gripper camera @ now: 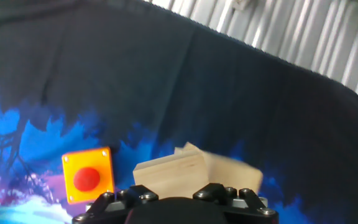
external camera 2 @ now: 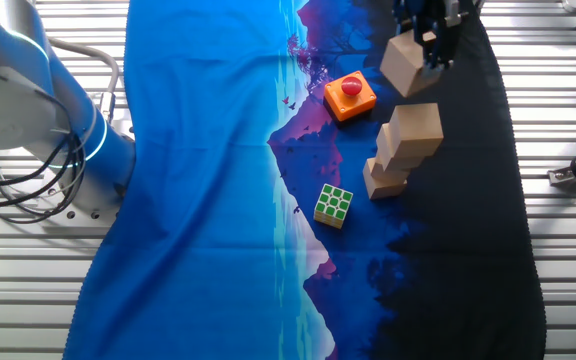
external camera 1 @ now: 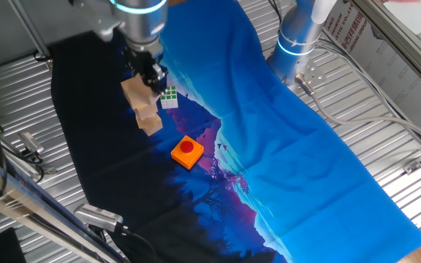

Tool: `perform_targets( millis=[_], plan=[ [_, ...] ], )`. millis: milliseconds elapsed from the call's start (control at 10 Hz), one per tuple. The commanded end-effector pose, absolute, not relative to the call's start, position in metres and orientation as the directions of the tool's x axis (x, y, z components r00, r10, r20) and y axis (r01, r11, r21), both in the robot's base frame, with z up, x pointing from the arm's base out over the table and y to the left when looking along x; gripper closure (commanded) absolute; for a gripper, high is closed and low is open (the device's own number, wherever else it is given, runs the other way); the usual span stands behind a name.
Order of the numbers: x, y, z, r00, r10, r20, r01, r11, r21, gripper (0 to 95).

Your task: Stack the blocks in a vertical line of five

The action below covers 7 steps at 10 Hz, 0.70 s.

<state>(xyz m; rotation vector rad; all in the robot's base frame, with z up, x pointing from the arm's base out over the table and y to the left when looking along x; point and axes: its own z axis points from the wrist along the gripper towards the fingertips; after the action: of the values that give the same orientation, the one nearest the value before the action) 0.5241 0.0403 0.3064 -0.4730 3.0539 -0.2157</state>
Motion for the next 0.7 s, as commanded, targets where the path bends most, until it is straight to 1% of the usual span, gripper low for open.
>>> perform_targets(
  millis=[100, 200, 700],
  plan=[
    [0.52, 0.035, 0.307, -0.963, -0.266, -0.035, -0.26, 0.958, -0.122, 95.0],
    [0.52, 0.033, 0.307, -0.968, -0.249, -0.037, -0.243, 0.963, -0.112, 95.0],
    [0.526, 0.011, 0.307, -0.968, -0.249, -0.029, -0.244, 0.963, -0.113, 95.0]
  ],
)
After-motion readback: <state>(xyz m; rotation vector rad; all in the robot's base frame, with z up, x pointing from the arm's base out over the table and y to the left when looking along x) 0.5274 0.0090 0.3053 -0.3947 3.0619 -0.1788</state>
